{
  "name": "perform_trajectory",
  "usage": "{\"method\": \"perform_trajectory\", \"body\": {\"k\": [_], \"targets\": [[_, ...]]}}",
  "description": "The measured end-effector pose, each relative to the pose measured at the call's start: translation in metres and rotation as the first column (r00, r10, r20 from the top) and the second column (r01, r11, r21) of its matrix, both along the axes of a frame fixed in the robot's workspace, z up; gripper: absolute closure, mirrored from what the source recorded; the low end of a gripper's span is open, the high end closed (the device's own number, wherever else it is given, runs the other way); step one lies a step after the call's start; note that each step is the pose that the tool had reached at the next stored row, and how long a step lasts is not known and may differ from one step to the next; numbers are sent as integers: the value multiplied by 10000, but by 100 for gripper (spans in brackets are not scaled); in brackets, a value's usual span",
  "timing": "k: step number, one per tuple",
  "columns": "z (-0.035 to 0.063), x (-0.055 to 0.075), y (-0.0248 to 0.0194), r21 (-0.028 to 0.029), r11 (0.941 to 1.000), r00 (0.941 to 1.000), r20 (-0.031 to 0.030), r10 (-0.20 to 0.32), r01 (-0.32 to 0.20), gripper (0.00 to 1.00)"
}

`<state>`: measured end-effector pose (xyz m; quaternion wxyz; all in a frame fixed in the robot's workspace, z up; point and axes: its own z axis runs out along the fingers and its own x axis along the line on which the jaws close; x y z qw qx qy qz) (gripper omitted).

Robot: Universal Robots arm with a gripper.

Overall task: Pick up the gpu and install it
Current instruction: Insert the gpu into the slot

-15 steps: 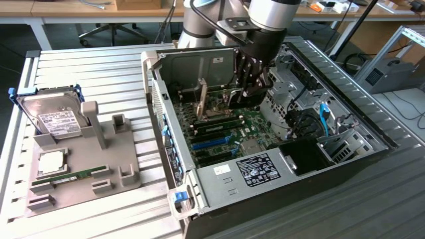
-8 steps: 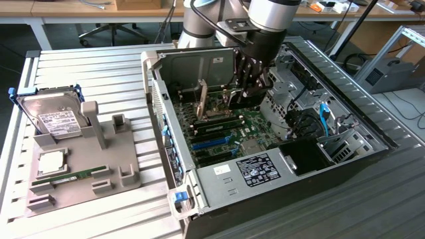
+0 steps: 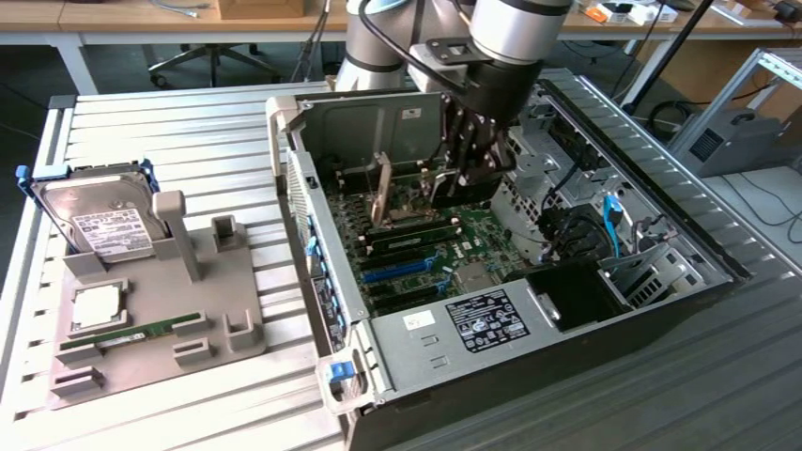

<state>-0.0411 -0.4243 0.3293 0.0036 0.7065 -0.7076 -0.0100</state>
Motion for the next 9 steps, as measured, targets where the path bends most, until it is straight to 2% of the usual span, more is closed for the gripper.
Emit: {"method": "perform_trajectory", "body": {"k": [5,9], "targets": [[0,-8,-50,18,10000,10000,3,0,0,73],[0,-18,-120,19,10000,10000,4,0,0,73]]}}
